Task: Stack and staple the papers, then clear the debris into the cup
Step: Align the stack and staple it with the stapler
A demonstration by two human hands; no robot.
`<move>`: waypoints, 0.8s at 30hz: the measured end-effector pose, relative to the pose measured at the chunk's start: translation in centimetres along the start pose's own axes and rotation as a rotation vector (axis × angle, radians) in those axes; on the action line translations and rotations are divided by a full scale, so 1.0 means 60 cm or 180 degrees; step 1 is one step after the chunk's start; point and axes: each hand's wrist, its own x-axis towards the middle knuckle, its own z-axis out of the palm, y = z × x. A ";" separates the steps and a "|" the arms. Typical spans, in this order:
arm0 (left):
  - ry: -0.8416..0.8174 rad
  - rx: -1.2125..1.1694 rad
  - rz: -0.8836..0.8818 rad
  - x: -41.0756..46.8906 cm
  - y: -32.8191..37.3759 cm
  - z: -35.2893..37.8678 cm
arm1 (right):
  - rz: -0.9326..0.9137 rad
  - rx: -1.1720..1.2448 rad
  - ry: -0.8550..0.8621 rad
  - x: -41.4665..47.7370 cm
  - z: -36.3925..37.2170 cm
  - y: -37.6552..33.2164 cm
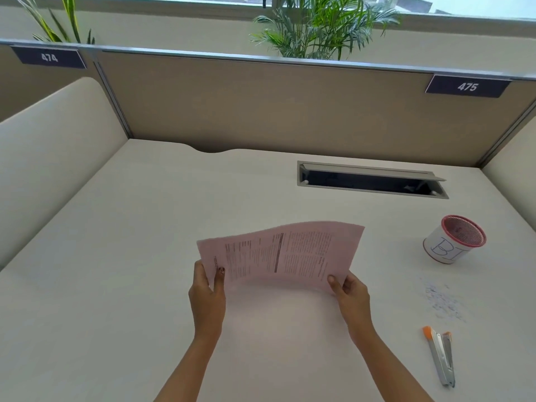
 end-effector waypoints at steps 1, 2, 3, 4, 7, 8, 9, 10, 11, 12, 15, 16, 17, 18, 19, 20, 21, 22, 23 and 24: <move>-0.0006 0.0000 -0.0023 0.001 0.001 -0.001 | 0.0015 -0.0024 0.0043 -0.001 -0.001 0.001; -0.0025 0.0017 -0.0040 0.003 0.002 -0.003 | 0.0024 -0.0026 0.0087 -0.001 -0.003 0.001; -0.0055 0.0052 -0.0045 0.005 0.003 -0.005 | 0.0024 -0.0015 0.0128 -0.001 -0.006 -0.001; -0.0091 0.0097 -0.0037 0.008 0.003 -0.008 | 0.0020 0.0011 0.0152 0.001 -0.011 -0.003; -0.0196 0.0227 -0.0040 0.018 0.008 -0.016 | 0.0227 0.0402 0.0161 0.010 -0.025 -0.011; -0.0223 0.0255 -0.0072 0.020 0.009 -0.017 | 0.0401 0.0719 0.0143 0.013 -0.029 -0.014; -0.0238 0.0258 -0.0122 0.022 0.010 -0.017 | 0.0587 0.1066 0.0113 0.015 -0.032 -0.017; -0.0239 0.0240 -0.0192 0.023 0.011 -0.016 | 0.0742 0.1402 0.0054 0.016 -0.033 -0.021; -0.0231 0.0197 -0.0277 0.023 0.012 -0.014 | 0.0847 0.1670 -0.0013 0.015 -0.032 -0.023; -0.0222 0.0124 -0.0366 0.023 0.012 -0.012 | 0.0902 0.1873 -0.0097 0.012 -0.028 -0.027; -0.0235 -0.0161 -0.0588 0.019 0.015 -0.002 | 0.0857 0.2025 -0.0430 -0.007 -0.003 -0.036; -0.0252 -0.0237 -0.0648 0.016 0.015 0.002 | 0.0817 0.1992 -0.0548 -0.016 0.008 -0.040; -0.0276 -0.0309 -0.0703 0.012 0.017 0.007 | 0.0767 0.1945 -0.0653 -0.025 0.019 -0.044; -0.0302 -0.0396 -0.0760 0.009 0.019 0.011 | 0.0712 0.1868 -0.0723 -0.035 0.030 -0.047; -0.0330 -0.0503 -0.0813 0.005 0.022 0.016 | 0.0646 0.1750 -0.0748 -0.043 0.041 -0.050; -0.0361 -0.0603 -0.0857 0.002 0.025 0.019 | 0.0576 0.1620 -0.0728 -0.049 0.051 -0.053; -0.0396 -0.0682 -0.0887 0.000 0.028 0.022 | 0.0522 0.1511 -0.0678 -0.054 0.060 -0.055; -0.0430 -0.0755 -0.0917 -0.002 0.031 0.023 | 0.0487 0.1434 -0.0598 -0.057 0.068 -0.058; -0.0468 -0.0840 -0.0957 -0.003 0.033 0.023 | 0.0458 0.1395 -0.0514 -0.058 0.073 -0.061; -0.0515 -0.0946 -0.1008 -0.003 0.035 0.021 | 0.0427 0.1377 -0.0446 -0.058 0.076 -0.066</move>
